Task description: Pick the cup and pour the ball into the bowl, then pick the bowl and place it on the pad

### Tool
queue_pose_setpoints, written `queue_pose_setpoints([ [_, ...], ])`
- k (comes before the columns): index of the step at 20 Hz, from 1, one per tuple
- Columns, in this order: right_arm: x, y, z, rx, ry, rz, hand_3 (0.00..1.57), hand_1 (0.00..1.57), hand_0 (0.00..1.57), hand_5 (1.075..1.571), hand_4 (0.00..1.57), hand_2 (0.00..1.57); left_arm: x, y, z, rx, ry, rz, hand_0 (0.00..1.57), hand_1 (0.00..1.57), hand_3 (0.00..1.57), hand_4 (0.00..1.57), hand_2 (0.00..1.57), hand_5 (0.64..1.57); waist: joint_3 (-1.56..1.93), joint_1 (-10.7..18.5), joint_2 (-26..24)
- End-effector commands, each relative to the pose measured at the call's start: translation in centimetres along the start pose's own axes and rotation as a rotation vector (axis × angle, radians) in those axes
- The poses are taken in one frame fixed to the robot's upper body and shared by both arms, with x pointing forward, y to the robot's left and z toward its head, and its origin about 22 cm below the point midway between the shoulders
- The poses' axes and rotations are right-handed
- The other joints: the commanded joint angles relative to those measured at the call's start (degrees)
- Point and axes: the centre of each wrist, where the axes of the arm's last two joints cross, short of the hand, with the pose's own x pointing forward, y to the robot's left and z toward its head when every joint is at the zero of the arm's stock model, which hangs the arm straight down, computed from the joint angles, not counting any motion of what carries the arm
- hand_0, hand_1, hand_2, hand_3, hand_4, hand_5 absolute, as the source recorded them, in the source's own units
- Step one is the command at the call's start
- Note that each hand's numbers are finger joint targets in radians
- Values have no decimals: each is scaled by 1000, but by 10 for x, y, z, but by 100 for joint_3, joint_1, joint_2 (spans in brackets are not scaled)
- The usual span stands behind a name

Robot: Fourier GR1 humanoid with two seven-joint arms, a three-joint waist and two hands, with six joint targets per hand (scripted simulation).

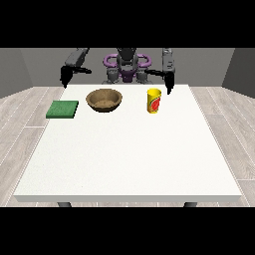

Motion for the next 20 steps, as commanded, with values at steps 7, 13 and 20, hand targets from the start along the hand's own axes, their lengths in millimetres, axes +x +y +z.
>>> queue_pose_setpoints([
  [7, -12, -35, -3, 15, -66, -15, 0, 0, 0, 1559, 0, 0, -42, -16, -2, 39, -48, -13, 0, 0, 0, 0, 0, 1271, 0, -158, 486],
  [13, 5, -46, -18, 32, -46, -17, 0, 0, 0, 1558, 0, 0, -55, 24, -17, 82, -49, -20, 0, 0, 0, 0, 0, 1229, -3, -296, 503],
  [20, 7, -40, -26, 64, -69, -26, 0, 0, 0, 1558, 0, 0, -69, 5, 0, 118, -56, -410, 1305, 1305, 1571, 811, 1571, 1515, 0, -586, 582],
])
